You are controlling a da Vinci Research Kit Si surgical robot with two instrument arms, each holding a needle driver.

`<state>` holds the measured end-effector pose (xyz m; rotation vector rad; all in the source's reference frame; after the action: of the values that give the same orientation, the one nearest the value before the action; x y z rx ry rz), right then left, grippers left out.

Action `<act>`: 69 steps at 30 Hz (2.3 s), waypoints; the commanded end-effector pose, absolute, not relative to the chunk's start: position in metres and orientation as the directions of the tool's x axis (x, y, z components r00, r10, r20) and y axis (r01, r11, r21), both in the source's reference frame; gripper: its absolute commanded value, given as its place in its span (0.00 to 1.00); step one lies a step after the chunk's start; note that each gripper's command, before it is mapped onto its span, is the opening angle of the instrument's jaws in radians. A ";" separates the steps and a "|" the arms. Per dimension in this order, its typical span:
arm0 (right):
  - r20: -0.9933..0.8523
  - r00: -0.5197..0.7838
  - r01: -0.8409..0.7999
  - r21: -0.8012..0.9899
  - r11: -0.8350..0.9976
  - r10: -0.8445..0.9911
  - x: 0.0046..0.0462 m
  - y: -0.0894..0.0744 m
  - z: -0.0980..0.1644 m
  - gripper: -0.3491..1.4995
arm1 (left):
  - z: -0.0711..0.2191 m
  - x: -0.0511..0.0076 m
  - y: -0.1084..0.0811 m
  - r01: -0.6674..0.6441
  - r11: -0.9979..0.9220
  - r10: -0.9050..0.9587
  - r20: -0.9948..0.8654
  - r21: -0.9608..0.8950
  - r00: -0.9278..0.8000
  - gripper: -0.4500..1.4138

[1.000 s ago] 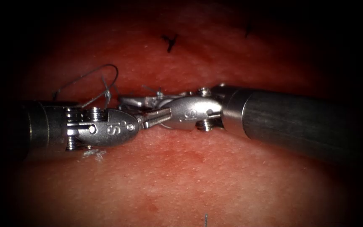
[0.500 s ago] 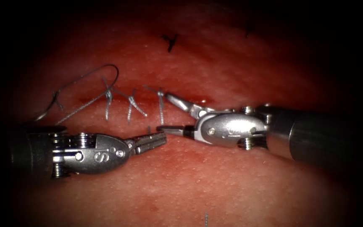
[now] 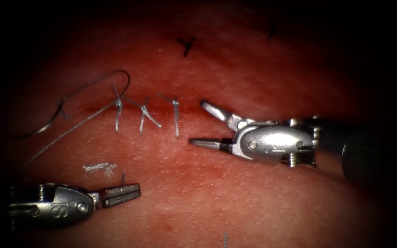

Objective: Wound Closure

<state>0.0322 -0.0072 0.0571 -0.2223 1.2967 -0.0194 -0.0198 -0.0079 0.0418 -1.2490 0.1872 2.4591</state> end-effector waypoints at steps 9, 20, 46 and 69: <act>-0.953 0.270 -0.111 -0.174 0.978 -0.139 0.0331 -0.007 0.057 0.96 | 0.047 -0.0181 -0.010 -0.432 -0.876 0.433 -0.748 -0.216 -0.503 0.47; -0.954 0.268 -0.115 -0.168 0.979 -0.132 0.0331 -0.007 0.057 0.95 | 0.046 -0.0141 -0.012 -0.460 -0.792 0.596 -0.674 -0.402 -0.437 0.67; -0.947 0.313 -0.088 -0.098 0.991 -0.066 0.0316 -0.006 0.057 0.91 | 0.027 -0.0144 -0.003 -0.361 -0.764 0.620 -0.764 -0.535 -0.180 0.59; -0.880 0.473 -0.062 0.019 0.998 0.046 0.0263 -0.006 0.053 0.67 | 0.042 -0.0035 0.003 -0.507 -0.815 0.546 -0.663 -0.279 -0.512 0.61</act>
<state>0.0254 -0.0063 0.0528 -0.0124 1.0745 0.0667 -0.0026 0.0016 0.0433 -0.9740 -0.1068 2.3257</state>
